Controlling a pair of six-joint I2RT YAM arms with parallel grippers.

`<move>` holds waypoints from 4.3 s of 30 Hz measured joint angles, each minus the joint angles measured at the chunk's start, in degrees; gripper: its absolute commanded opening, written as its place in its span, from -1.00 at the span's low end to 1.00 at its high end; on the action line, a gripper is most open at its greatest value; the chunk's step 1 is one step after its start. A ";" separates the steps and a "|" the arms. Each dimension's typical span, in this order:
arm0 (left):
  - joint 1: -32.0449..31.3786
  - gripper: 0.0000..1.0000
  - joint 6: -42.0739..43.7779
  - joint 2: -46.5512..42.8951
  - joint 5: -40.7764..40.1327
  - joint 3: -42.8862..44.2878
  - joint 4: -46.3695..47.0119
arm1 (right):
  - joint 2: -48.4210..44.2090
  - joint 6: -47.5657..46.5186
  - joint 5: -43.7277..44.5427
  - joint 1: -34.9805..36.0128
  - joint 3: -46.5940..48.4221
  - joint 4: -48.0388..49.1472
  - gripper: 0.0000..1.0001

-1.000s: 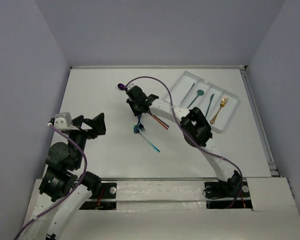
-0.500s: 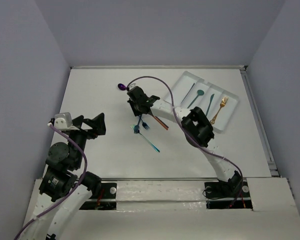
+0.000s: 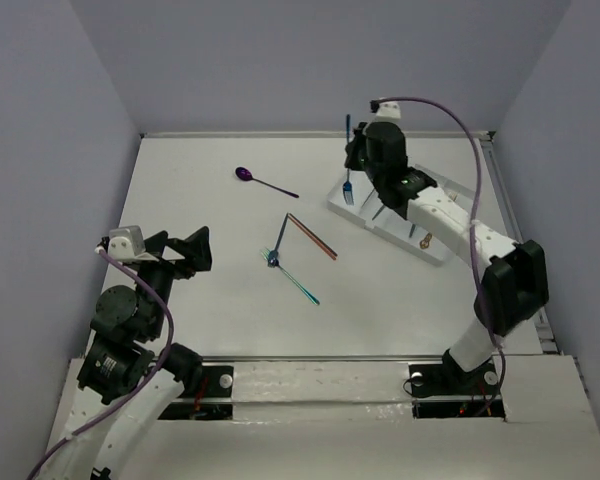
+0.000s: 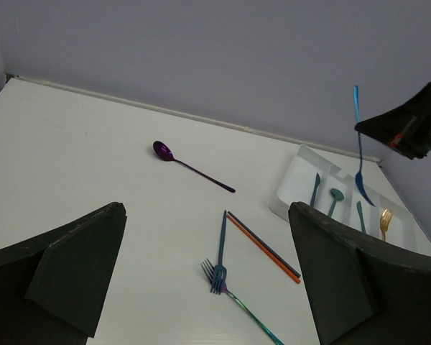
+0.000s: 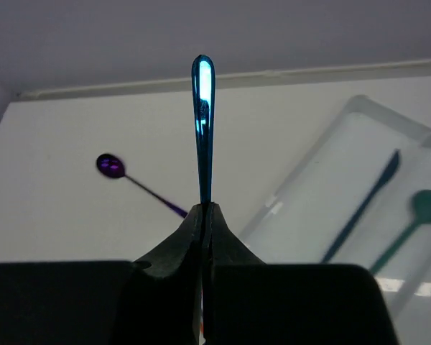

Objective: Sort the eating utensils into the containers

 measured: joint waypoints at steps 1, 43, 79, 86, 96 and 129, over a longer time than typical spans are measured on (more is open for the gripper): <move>-0.04 0.98 0.00 -0.09 0.00 0.00 0.00 | -3.34 0.92 1.70 -2.84 -3.45 0.72 -1.00; -1.75 0.98 0.00 -1.25 -0.48 0.00 0.02 | -3.41 5.11 1.60 -32.87 -24.57 3.61 0.07; -1.64 0.98 0.00 -1.36 -0.31 0.00 0.00 | 26.10 9.11 -3.56 15.06 5.88 -11.17 -0.25; -1.64 0.98 0.00 -2.67 0.02 0.00 0.02 | 30.01 9.51 0.76 16.61 11.19 -15.28 -0.28; -1.64 0.98 0.00 -3.82 0.13 0.00 0.00 | 33.68 9.73 5.62 17.46 17.55 -19.71 -1.00; -3.04 0.98 0.00 -6.19 0.44 0.00 -0.04 | -13.92 11.96 11.89 -3.45 -24.20 -2.99 -1.00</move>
